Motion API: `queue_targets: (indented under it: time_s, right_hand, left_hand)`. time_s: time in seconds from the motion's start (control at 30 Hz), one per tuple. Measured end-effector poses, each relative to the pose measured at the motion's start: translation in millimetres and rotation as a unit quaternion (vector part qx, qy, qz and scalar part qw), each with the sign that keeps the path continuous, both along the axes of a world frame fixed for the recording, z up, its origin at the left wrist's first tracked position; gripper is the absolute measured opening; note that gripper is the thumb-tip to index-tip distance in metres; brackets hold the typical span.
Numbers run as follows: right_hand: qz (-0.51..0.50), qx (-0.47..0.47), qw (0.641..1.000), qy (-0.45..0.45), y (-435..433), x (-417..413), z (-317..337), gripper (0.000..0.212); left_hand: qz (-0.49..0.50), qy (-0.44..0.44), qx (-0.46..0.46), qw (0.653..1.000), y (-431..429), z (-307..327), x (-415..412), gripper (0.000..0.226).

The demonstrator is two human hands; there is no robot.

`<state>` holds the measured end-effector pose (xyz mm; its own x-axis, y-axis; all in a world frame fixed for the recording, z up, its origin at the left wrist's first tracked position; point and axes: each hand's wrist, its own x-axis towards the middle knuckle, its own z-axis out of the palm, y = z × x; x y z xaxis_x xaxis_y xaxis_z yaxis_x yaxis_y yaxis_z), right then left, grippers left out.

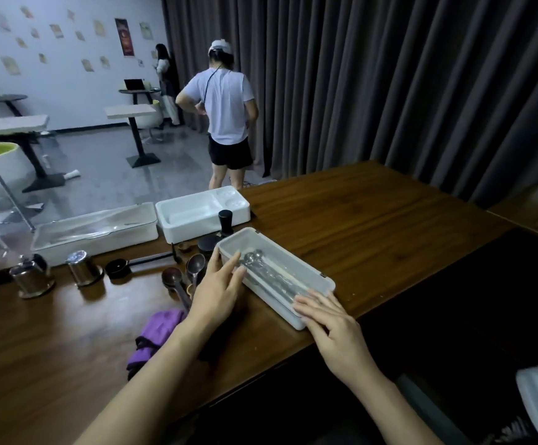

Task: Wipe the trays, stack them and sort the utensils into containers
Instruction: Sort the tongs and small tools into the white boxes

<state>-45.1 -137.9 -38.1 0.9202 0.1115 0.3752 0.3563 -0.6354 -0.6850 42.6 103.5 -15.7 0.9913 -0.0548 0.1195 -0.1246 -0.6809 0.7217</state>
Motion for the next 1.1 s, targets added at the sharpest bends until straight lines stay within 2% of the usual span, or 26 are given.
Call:
queue_targets:
  time_s: [0.13, 0.27, 0.4, 0.47, 0.57, 0.63, 0.7, 0.8, 0.87, 1.1]
  right_hand:
    - [-0.053, 0.068, 0.996, 0.018, -7.5, -0.3, 0.3, 0.024]
    - [-0.13, 0.111, 0.985, 0.027, -23.8, 1.6, 0.2, 0.005]
    - [-0.19, 0.14, 0.97, 0.057, -40.3, 11.3, 3.5, 0.004]
    - [-0.206, 0.155, 0.963, 0.077, -46.2, 18.8, 7.1, 0.004]
    - [-0.218, 0.201, 0.95, 0.095, -54.7, 31.5, 14.4, 0.006]
    - [-0.217, 0.209, 0.948, 0.1, -60.4, 41.9, 16.3, 0.01]
    - [-0.217, 0.202, 0.948, 0.115, -64.3, 52.6, 14.6, 0.015]
    - [-0.223, 0.177, 0.948, 0.143, -66.0, 68.9, 11.5, 0.043]
    - [-0.232, 0.153, 0.949, 0.147, -71.8, 85.7, 9.9, 0.052]
    - [-0.196, 0.148, 0.961, 0.13, -119.9, 190.1, 14.2, 0.054]
  left_hand:
    - [-0.004, -0.032, 0.013, 0.999, 0.3, -7.0, 3.0, 0.048]
    - [-0.005, -0.06, -0.03, 0.998, -4.7, -12.5, 5.9, 0.028]
    - [0.016, -0.059, -0.086, 0.994, -13.9, -8.8, 2.1, 0.009]
    - [0.042, -0.05, -0.093, 0.994, -18.3, -10.9, 2.7, 0.023]
    - [0.068, -0.003, -0.096, 0.993, -24.0, -9.8, 6.8, 0.07]
    - [0.073, 0.001, -0.083, 0.994, -31.1, -7.3, 7.1, 0.085]
    - [0.089, -0.003, -0.075, 0.993, -39.9, -6.2, 4.9, 0.088]
    - [0.114, 0.002, -0.097, 0.989, -51.8, -8.7, 3.1, 0.083]
    - [0.126, -0.002, -0.106, 0.986, -60.3, -11.6, 9.3, 0.076]
    - [0.167, -0.026, -0.162, 0.972, -108.8, -21.2, 88.1, 0.075]
